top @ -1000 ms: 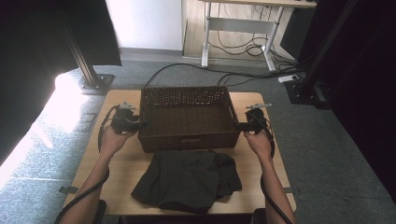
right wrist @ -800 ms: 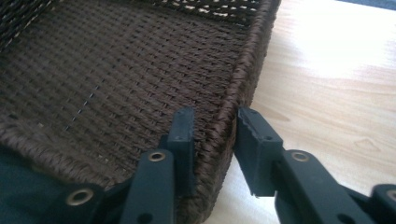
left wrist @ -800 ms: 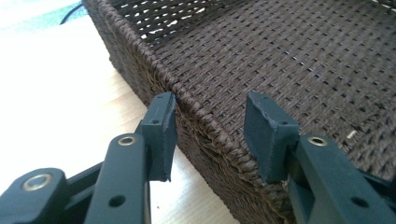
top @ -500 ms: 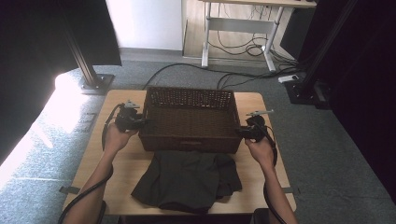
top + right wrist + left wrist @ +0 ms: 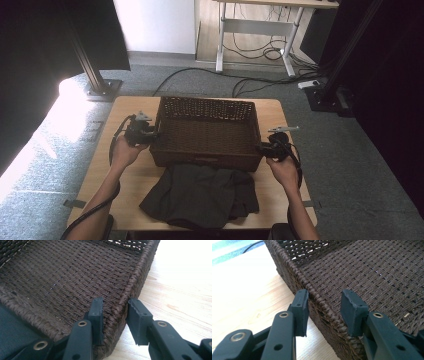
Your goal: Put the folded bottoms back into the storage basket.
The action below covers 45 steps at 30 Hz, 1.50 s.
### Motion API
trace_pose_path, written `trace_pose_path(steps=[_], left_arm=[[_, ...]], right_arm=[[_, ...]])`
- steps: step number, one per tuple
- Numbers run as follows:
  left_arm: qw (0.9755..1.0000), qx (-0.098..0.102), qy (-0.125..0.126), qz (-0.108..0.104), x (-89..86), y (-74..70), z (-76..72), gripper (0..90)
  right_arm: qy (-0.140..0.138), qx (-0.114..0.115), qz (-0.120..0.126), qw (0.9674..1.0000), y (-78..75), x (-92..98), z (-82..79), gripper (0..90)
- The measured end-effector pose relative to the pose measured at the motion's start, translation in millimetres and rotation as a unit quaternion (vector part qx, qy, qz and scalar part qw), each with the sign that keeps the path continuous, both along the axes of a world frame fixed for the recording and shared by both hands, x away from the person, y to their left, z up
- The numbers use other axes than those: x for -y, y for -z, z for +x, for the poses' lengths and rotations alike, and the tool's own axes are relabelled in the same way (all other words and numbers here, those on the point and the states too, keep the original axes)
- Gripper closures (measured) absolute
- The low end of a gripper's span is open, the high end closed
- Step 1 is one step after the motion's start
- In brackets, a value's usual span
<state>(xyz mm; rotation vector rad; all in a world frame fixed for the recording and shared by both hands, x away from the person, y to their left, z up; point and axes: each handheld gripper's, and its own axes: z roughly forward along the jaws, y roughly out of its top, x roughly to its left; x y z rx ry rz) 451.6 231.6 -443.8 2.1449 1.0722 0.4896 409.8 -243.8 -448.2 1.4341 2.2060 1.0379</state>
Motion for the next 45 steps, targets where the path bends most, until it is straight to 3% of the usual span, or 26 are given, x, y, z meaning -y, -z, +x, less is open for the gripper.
trace_pose_path(steps=[2, 5, 10, 16, 19, 20, 22, 25, 30, 38, 45], left_arm=[[1.0, 0.0, 0.004, -0.001, -1.1, -0.2, 0.5, 57.5], [0.9999, 0.001, 0.011, -0.005, -4.1, -0.4, 0.2, 54.8], [0.9997, 0.019, 0.006, -0.014, -15.8, -8.2, -10.6, 38.6], [0.9989, 0.03, -0.017, -0.033, -42.5, -21.4, -35.3, 20.8], [0.9979, 0.031, -0.026, -0.051, -57.9, -22.4, -49.4, 16.4], [0.998, 0.029, -0.028, -0.049, -61.4, -20.8, -53.9, 14.7], [0.9982, 0.03, -0.033, -0.041, -67.1, -15.5, -62.1, 13.2], [0.998, 0.019, -0.04, -0.045, -74.2, -3.0, -71.0, 10.2], [0.9983, 0.005, -0.049, -0.032, -78.6, 25.5, -80.9, 4.5], [0.9984, -0.026, -0.048, -0.012, -73.9, 70.2, -87.5, 0.0], [0.9985, -0.044, -0.032, 0.012, -65.8, 89.7, -88.6, 0.0]], right_arm=[[0.0, 0.004, -0.001, 1.0, 0.0, 0.3, 0.2, 63.3], [0.007, 0.013, -0.014, 0.9998, -1.2, 0.7, 0.3, 50.5], [0.006, 0.03, -0.012, 0.9995, -7.0, 7.2, -4.7, 34.4], [-0.003, 0.052, -0.006, 0.9986, -15.2, 14.8, -19.1, 16.9], [-0.008, 0.055, -0.002, 0.9985, -15.3, 19.0, -29.0, 12.9], [-0.008, 0.057, 0.001, 0.9983, -14.7, 20.8, -32.8, 12.8], [-0.004, 0.061, 0.004, 0.9981, -12.5, 24.4, -40.6, 9.8], [0.004, 0.062, 0.004, 0.998, -5.5, 29.7, -51.4, 0.0], [0.017, 0.053, -0.001, 0.9984, 17.5, 37.5, -62.5, 0.0], [0.029, 0.025, -0.016, 0.9991, 62.6, 40.4, -67.0, 0.0], [0.019, 0.007, -0.029, 0.9994, 91.2, 37.3, -65.6, 0.0]])
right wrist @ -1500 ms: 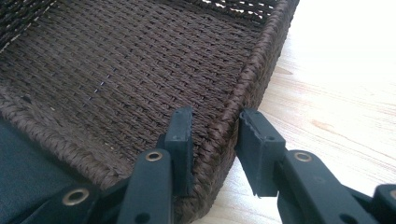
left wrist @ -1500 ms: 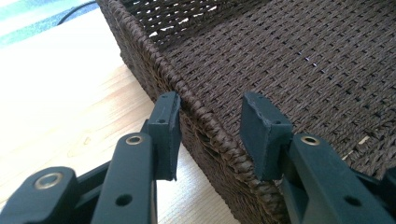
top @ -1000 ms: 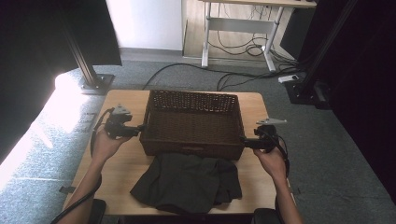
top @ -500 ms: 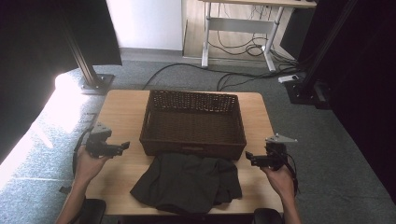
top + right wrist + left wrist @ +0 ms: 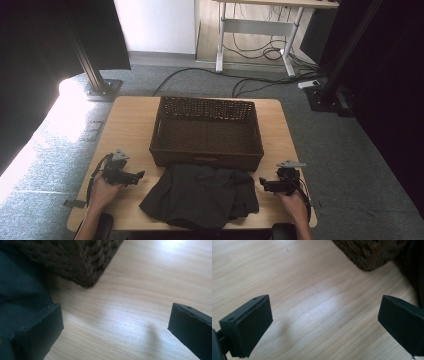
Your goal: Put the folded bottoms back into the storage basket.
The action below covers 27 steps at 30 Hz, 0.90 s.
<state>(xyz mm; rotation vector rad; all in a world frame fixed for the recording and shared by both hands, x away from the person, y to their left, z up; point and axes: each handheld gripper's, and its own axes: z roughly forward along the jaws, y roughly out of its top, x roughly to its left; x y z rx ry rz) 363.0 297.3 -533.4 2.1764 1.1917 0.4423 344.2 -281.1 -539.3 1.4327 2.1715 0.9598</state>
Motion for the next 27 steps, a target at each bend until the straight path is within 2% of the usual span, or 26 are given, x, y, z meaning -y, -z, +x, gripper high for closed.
trace_pose_path(steps=[3, 6, 10, 12, 14, 27], left_arm=[[1.0, -0.007, -0.001, 0.005, -0.2, 6.2, 0.3, 0.0], [0.9999, -0.015, -0.002, 0.002, -2.2, 10.9, 0.1, 0.0], [0.9999, -0.008, -0.004, -0.008, -4.8, 12.8, -0.7, 0.0], [1.0, -0.001, -0.003, -0.003, -4.3, 14.0, -1.4, 0.0], [1.0, 0.0, -0.003, -0.004, -4.5, 14.3, -1.7, 0.0], [1.0, 0.0, -0.005, -0.004, -4.3, 14.3, -1.9, 0.0]], right_arm=[[0.001, -0.002, 0.001, 1.0, 6.4, 0.3, 0.5, 0.0], [0.003, -0.003, 0.005, 1.0, 11.3, 0.4, -0.3, 0.0], [-0.001, 0.005, -0.007, 1.0, 15.8, -0.9, -1.9, 0.0], [0.003, 0.011, -0.01, 0.9999, 17.1, -1.9, -2.4, 0.0], [0.004, 0.014, -0.023, 0.9996, 17.9, -4.2, -2.5, 0.0], [-0.001, 0.014, -0.022, 0.9997, 17.9, -4.0, -3.8, 0.0]])
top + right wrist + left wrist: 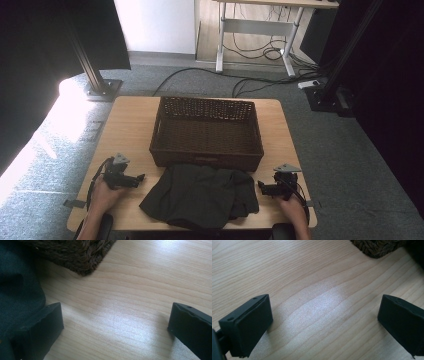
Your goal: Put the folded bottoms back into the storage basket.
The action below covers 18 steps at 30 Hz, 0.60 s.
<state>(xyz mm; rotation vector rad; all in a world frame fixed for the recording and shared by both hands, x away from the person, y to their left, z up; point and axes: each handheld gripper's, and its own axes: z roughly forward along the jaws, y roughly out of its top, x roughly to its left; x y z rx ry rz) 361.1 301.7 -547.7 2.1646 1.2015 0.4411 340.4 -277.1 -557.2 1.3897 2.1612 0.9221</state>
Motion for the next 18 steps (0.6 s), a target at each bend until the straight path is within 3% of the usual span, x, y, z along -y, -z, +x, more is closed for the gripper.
trace_pose_path(steps=[10, 13, 15, 18], left_arm=[[1.0, 0.0, -0.004, -0.001, 0.7, 0.0, -0.1, 0.0], [0.9998, -0.019, -0.003, 0.004, 2.6, -3.6, -0.2, 0.0], [0.9994, -0.032, 0.007, -0.009, 2.6, -8.2, -2.4, 0.0], [0.9993, -0.027, 0.015, -0.023, 8.0, -19.3, -11.6, 0.0]], right_arm=[[0.0, 0.0, 0.001, 1.0, -0.1, 0.2, -0.1, 0.0], [0.007, -0.005, -0.002, 1.0, -1.1, 0.8, -0.2, 0.0], [0.014, -0.018, 0.002, 0.9997, -3.7, 2.2, -1.0, 0.0], [0.02, -0.019, 0.021, 0.9994, -12.5, 4.6, -6.4, 0.0]])
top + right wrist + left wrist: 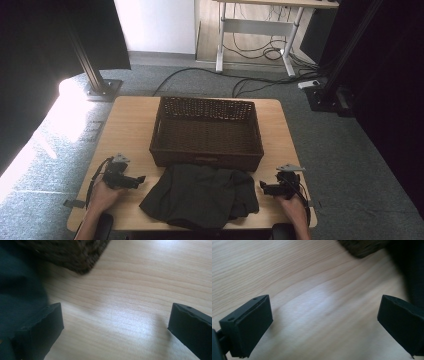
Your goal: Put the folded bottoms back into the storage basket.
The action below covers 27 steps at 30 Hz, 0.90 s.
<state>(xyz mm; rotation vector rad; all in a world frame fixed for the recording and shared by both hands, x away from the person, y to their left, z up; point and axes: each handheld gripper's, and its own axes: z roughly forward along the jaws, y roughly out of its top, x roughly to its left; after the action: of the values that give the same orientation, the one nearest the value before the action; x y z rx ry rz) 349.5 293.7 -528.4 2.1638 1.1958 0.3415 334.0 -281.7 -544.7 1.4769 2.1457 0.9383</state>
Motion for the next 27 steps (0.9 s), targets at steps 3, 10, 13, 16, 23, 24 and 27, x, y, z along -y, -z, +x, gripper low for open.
trace_pose_path(steps=[3, 10, 13, 16, 23, 24, 27], left_arm=[[0.9998, 0.015, 0.008, -0.005, 10.8, -10.8, -12.5, 0.0], [0.9982, 0.036, 0.042, -0.022, 42.3, -25.8, -34.5, 0.0], [0.9975, 0.034, 0.055, -0.027, 54.5, -26.7, -38.5, 0.0], [0.9967, 0.03, 0.07, -0.027, 66.0, -25.7, -39.7, 0.0], [0.9951, 0.021, 0.088, -0.041, 87.3, -23.2, -37.5, 0.0], [0.9951, 0.019, 0.089, -0.039, 90.2, -22.1, -36.6, 0.0], [0.9954, 0.013, 0.089, -0.034, 95.6, -17.0, -32.1, 0.0]], right_arm=[[-0.004, 0.005, 0.015, 0.9999, -9.4, -4.6, -8.6, 0.0], [-0.031, 0.0, 0.044, 0.9986, -24.1, -31.3, -27.8, 0.0], [-0.045, -0.004, 0.05, 0.9978, -29.3, -45.8, -32.6, 0.0], [-0.057, -0.004, 0.057, 0.9967, -33.7, -60.2, -36.0, 0.0], [-0.079, -0.005, 0.075, 0.994, -40.3, -90.2, -40.0, 0.0], [-0.081, -0.005, 0.078, 0.9936, -39.7, -93.5, -39.6, 0.0], [-0.077, -0.011, 0.07, 0.9945, -35.2, -101.8, -37.9, 0.0]])
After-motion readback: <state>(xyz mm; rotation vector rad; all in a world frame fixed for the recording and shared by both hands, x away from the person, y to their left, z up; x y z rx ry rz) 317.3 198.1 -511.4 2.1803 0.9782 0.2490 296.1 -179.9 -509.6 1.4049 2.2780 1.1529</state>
